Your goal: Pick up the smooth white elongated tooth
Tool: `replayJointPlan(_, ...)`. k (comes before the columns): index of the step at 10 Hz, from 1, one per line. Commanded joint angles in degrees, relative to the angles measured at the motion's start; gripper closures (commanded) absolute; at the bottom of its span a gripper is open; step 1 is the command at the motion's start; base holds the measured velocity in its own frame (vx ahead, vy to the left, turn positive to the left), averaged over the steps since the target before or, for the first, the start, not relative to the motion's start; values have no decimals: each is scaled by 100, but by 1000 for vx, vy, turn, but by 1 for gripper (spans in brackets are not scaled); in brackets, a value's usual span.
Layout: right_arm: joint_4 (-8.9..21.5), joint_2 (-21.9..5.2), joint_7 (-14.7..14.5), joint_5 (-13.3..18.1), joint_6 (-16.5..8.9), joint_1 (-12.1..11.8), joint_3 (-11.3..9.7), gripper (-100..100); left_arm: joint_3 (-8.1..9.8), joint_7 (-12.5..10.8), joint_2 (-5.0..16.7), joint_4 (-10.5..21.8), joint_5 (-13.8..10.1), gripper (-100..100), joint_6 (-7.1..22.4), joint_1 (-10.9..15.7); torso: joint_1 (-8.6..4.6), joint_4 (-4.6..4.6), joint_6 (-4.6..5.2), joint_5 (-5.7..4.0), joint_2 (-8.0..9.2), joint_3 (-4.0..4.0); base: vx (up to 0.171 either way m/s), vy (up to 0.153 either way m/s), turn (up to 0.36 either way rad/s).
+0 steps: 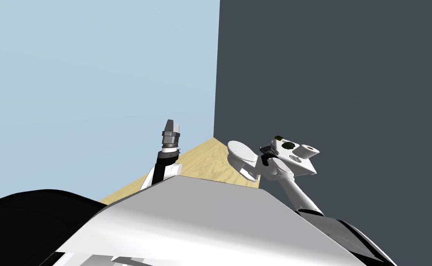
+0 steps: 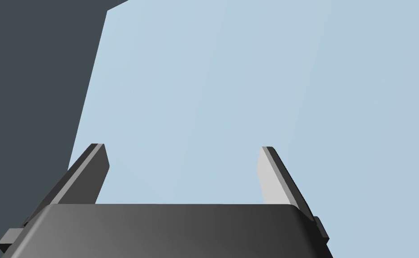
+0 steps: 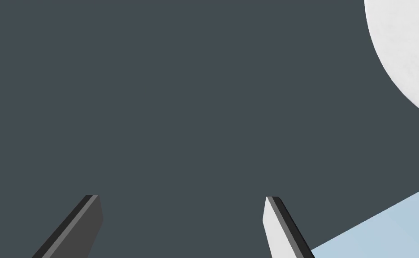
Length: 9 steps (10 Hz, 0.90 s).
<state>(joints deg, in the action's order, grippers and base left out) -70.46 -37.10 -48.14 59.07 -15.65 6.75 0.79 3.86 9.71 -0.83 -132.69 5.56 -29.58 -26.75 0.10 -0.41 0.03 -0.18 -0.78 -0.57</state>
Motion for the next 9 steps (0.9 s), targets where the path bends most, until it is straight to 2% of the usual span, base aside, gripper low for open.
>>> replayJointPlan(1,163,96,26,210,191,119,76,-100,0,0,0,0,0,0,0,0,0,0,0,0,0,0,28,70,-28)
replayJointPlan(3,209,155,-292,2,472,301,-19,-100,0,0,0,0,0,0,0,0,-19,1,1,-5,6,3,22,66,-91)
replayJointPlan(4,209,155,-292,2,472,301,-19,-100,0,0,0,0,0,0,0,0,-15,1,1,-4,5,3,16,63,-41)
replayJointPlan(7,306,255,-799,-340,950,546,-131,-100,0,0,0,0,0,0,0,0,-15,1,1,-4,8,5,18,72,-111)
replayJointPlan(8,306,255,-840,-340,970,546,-131,-100,0,0,0,0,0,0,0,0,-14,1,1,-3,7,4,19,53,-56)
replayJointPlan(9,348,290,-1037,-461,1155,616,-156,-100,0,0,1,0,0,0,0,1,-22,1,0,-5,7,3,20,39,-93)
